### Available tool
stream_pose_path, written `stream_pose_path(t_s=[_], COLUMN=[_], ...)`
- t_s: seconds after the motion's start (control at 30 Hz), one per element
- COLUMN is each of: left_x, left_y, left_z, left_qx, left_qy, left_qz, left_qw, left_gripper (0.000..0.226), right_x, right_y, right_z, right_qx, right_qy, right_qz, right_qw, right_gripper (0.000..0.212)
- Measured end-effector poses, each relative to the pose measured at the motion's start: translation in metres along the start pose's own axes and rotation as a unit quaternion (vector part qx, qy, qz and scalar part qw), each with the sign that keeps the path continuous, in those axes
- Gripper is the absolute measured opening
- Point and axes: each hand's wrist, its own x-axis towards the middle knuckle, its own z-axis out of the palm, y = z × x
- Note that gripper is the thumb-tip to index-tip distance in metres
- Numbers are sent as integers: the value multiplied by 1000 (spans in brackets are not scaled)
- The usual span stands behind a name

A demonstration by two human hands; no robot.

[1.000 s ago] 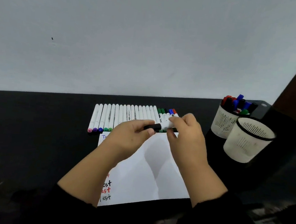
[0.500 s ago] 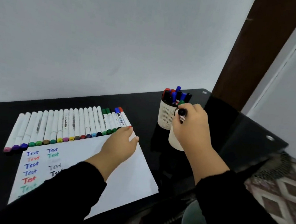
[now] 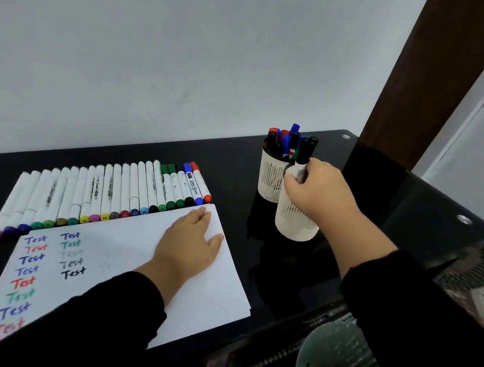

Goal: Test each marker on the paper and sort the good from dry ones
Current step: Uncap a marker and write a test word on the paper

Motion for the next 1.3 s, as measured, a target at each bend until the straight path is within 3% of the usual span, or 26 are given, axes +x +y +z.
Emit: stream_pose_path(t_s=[0.07, 0.37, 0.47, 0.8, 1.03, 1.3], left_x=[0, 1, 2, 5, 2, -17], left_y=[0, 0, -1, -6, -12, -43], left_z=[0, 0, 0, -3, -16, -23], left_qx=[2, -3, -7, -29, -39, 25], left_qy=[-1, 4, -4, -32, -65, -49], left_qz=[-2, -3, -3, 8, 28, -2], left_qw=[1000, 1000, 1000, 999, 997, 999], left_gripper=[62, 62, 63, 63, 60, 67], right_x=[3, 6, 6, 1, 3, -3], right_y=[1, 3, 4, 2, -6, -44], right_z=[-2, -6, -5, -4, -12, -15], right_qx=[9, 36, 36, 8, -85, -122], right_qy=[-23, -64, -49, -32, 11, -21], right_qz=[0, 5, -6, -25, -96, -184], right_qw=[1000, 997, 998, 999, 992, 975], right_gripper=[20, 32, 19, 26, 24, 21])
